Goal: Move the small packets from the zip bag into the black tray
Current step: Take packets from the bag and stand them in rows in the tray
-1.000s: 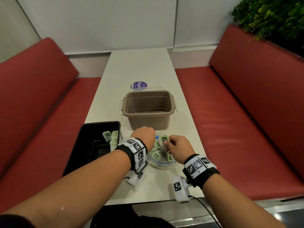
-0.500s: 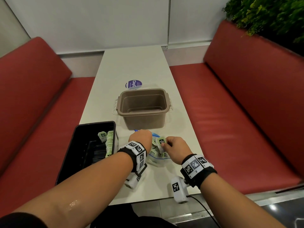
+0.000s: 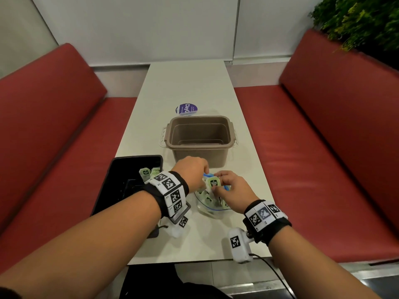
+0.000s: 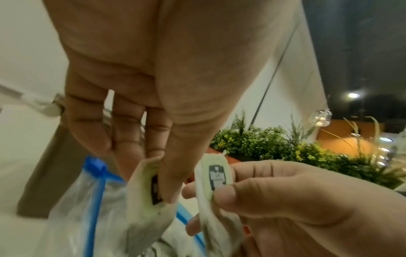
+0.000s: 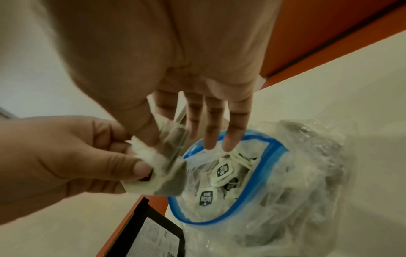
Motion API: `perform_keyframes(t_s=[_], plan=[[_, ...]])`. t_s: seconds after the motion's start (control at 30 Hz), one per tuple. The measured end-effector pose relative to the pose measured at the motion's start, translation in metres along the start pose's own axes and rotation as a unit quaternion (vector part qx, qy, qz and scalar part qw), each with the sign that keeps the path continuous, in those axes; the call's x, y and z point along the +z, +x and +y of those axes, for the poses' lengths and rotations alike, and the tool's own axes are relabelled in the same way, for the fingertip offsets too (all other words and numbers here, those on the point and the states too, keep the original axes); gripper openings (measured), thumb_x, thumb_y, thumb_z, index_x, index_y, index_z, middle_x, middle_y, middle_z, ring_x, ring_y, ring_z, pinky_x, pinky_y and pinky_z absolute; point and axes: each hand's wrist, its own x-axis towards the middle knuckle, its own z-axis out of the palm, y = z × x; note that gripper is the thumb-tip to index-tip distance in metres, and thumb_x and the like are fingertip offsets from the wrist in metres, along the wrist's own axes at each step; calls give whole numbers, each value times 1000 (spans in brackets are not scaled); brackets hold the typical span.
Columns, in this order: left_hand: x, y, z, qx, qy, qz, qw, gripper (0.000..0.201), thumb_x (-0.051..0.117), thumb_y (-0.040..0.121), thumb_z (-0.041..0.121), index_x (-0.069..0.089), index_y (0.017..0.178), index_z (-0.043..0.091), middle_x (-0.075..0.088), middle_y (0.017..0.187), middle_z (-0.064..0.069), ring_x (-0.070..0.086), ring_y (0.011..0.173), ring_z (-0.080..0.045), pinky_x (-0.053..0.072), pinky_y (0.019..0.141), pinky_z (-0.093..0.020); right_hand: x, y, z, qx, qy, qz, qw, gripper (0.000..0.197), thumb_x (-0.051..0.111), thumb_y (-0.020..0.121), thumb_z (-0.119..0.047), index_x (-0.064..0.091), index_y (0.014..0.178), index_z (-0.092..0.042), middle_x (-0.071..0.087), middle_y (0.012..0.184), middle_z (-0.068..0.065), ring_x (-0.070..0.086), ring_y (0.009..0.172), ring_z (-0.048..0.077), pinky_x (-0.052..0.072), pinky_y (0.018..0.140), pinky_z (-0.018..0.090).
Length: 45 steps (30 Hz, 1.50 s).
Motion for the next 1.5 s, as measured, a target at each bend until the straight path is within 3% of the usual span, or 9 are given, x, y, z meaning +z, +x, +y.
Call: perform_keyframes(t_s=[0.1,0.23,0.43,0.57,0.77,0.87,1.03,1.3,1.5], plan=[[-18,-12,-5,50,-54,-1,997,21,70,84,22,65,105,24,69,92,5,63,84,-13,48,74,-26,3,0,-11,-66,-22,-56,996,4,73,84,-21,76,87,-22,54,133,-11,60,102,10,48,87,26],[-34,-24,-17,71,-114,27,991,21,73,83,18,66,101,27,68,85,10,55,64,5,38,61,-8,14,5,-24,-69,36,-51,996,5,73,86,-18,76,90,-18,72,109,-8,62,72,-2,48,73,23],[-49,-38,-45,12,-41,59,997,14,67,89,32,75,98,24,57,77,13,56,78,-9,37,70,-22,35,17,-47,-95,112,-49,988,10,71,89,-14,79,94,-15,77,96,-8,65,77,-1,46,72,14],[-59,-51,-65,-9,-27,64,998,13,70,88,34,75,96,26,61,80,12,56,79,-9,39,71,-24,51,27,-55,-98,113,-80,986,10,71,88,-20,79,94,-19,76,100,-9,70,89,17,56,81,34],[-69,-76,-105,-55,-13,44,997,20,69,88,24,75,108,26,74,97,6,66,89,-13,52,84,-29,71,40,-49,-60,81,-89,991,8,67,92,-22,75,92,-23,75,88,-5,69,84,10,55,80,30],[-63,-83,-118,-56,-2,2,998,21,67,90,21,75,109,25,73,102,6,66,92,-11,48,83,-22,79,45,-52,-44,46,-95,993,11,63,95,-24,72,88,-23,72,79,-3,65,71,7,50,70,23],[-43,-77,-125,-47,41,-143,988,10,72,86,26,75,95,23,71,91,9,65,85,-11,53,81,-30,93,56,-54,-37,56,-92,993,18,60,96,-23,65,79,-24,69,71,-1,65,69,18,55,72,38],[0,-56,-124,35,154,-350,923,14,67,86,23,75,97,20,72,94,3,67,88,-20,52,71,-29,99,60,-58,-25,77,-101,992,12,62,95,-22,67,86,-26,70,75,1,64,70,14,52,70,27],[14,-38,-122,44,188,-374,907,21,61,92,29,70,98,11,53,79,0,53,77,-23,44,66,-31,100,65,-57,-43,96,-104,989,18,64,94,-19,65,83,-33,66,73,-3,60,67,9,47,67,19]])
